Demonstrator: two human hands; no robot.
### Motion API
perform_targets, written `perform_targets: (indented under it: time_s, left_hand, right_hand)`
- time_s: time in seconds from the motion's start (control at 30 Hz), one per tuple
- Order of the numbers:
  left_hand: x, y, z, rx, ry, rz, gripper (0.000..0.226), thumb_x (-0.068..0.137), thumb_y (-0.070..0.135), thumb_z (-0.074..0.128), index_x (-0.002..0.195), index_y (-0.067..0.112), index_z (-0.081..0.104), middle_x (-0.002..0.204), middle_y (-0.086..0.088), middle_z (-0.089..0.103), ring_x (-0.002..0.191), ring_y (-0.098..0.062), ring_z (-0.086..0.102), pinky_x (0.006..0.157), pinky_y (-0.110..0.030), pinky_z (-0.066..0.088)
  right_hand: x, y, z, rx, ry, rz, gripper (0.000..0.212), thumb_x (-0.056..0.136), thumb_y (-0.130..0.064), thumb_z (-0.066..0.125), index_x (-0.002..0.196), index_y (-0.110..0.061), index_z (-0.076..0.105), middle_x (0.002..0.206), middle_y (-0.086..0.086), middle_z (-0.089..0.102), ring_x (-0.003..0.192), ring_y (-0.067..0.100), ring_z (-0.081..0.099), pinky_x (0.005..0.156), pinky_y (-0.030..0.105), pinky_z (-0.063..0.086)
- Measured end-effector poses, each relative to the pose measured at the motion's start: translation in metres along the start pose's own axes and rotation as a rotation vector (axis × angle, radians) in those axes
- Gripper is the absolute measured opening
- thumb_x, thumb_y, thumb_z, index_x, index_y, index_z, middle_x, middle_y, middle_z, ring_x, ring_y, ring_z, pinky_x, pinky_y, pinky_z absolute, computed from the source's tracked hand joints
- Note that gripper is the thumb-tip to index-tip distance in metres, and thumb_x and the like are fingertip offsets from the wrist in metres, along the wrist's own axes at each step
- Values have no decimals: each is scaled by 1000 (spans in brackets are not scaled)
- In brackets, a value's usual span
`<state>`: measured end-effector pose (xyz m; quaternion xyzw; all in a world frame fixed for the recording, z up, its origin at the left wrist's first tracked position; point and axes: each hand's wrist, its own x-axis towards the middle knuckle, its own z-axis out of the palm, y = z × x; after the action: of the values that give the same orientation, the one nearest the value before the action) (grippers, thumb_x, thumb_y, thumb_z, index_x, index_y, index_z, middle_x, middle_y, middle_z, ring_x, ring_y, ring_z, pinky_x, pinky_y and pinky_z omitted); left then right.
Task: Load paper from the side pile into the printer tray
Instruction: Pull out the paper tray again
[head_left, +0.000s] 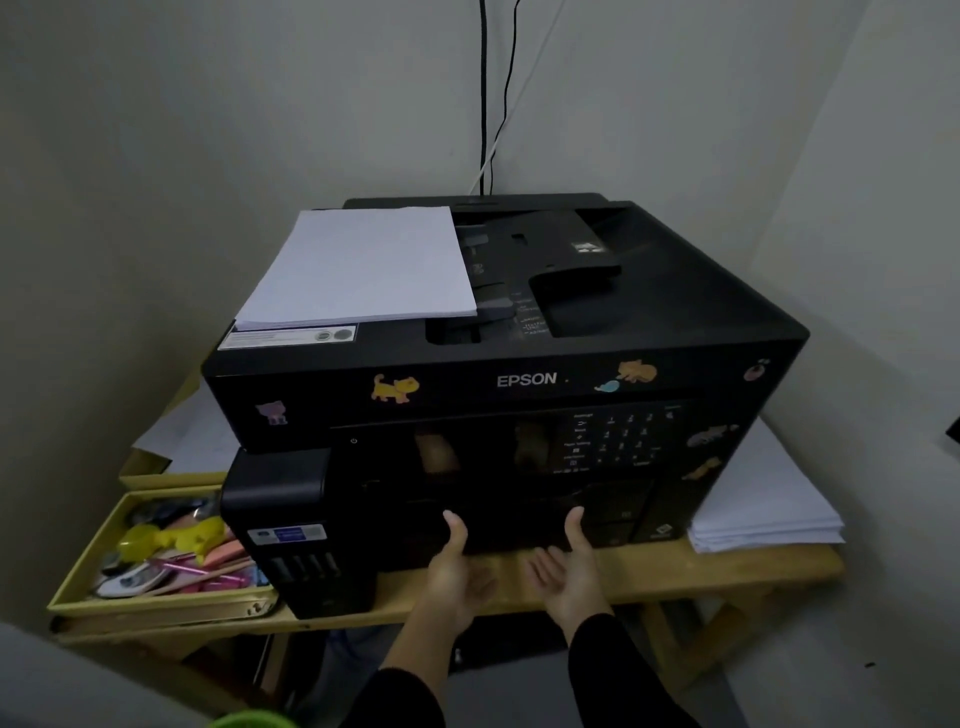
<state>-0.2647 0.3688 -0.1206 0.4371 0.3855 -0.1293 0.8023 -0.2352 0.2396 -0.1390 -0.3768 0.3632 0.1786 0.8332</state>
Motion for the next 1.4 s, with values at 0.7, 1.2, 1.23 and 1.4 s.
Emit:
perform_targets:
  time_s: [0.7, 1.2, 1.23, 1.4]
  left_hand:
    - [30, -24, 7, -250, 29, 85, 92, 52, 78, 58, 122, 18, 52, 113, -6, 60, 102, -24, 58, 86, -34, 46]
    - [-28, -32, 28, 441, 787, 2, 91, 73, 53, 72, 131, -2, 27, 136, -20, 32, 120, -33, 38, 101, -40, 37]
    - [-29, -35, 27, 602, 853, 139, 93, 75, 49, 71, 136, -2, 22, 140, -20, 26, 123, -34, 33, 104, -41, 32]
    - [-23, -42, 22, 1161, 820, 508, 74, 82, 44, 62, 137, 5, 32, 142, -17, 32, 130, -33, 31, 109, -41, 22]
  right_hand:
    - [29, 5, -6, 113, 29, -13, 67, 46, -56, 80, 94, -12, 64, 83, 7, 64, 65, 17, 57, 50, 26, 48]
    - [-28, 10, 23, -385, 691, -96, 88, 74, -35, 74, 140, -3, 24, 139, 24, 32, 115, 43, 44, 90, 48, 45]
    - [-31, 13, 25, -553, 723, -231, 94, 74, -31, 75, 143, -4, 17, 143, 24, 24, 120, 44, 38, 96, 50, 42]
    - [-31, 28, 16, -1380, 632, -770, 58, 85, -34, 59, 133, -8, 42, 142, 15, 31, 129, 33, 30, 109, 41, 29]
